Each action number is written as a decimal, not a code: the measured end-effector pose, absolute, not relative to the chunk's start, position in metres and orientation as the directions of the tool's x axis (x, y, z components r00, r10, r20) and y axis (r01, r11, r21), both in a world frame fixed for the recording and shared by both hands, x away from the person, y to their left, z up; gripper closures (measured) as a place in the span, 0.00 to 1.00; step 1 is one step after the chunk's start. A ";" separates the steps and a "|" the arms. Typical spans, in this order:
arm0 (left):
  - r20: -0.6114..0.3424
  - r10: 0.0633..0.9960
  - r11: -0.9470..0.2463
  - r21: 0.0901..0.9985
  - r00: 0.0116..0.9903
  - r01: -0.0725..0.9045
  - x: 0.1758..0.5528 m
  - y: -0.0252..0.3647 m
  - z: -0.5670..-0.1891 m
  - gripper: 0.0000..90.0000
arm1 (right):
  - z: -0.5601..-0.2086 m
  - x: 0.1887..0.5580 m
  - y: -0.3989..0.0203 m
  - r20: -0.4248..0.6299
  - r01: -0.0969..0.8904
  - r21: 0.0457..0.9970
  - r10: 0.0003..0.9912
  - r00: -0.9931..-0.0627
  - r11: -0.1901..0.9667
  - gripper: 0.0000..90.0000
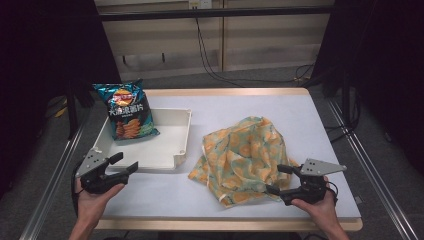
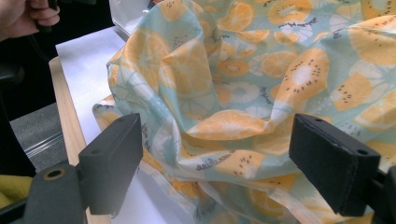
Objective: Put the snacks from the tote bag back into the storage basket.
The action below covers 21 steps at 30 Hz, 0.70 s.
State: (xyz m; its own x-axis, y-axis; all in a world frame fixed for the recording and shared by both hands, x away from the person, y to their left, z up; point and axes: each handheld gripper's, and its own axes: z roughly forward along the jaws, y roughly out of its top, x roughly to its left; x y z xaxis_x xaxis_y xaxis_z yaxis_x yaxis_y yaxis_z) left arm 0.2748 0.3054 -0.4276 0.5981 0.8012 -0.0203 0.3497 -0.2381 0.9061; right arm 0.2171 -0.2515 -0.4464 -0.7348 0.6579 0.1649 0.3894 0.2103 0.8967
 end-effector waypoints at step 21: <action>-0.057 0.789 -0.213 0.909 0.612 0.359 0.221 0.270 -0.450 0.13 | -0.447 0.194 -0.278 0.179 0.408 0.901 0.730 -0.660 0.147 0.18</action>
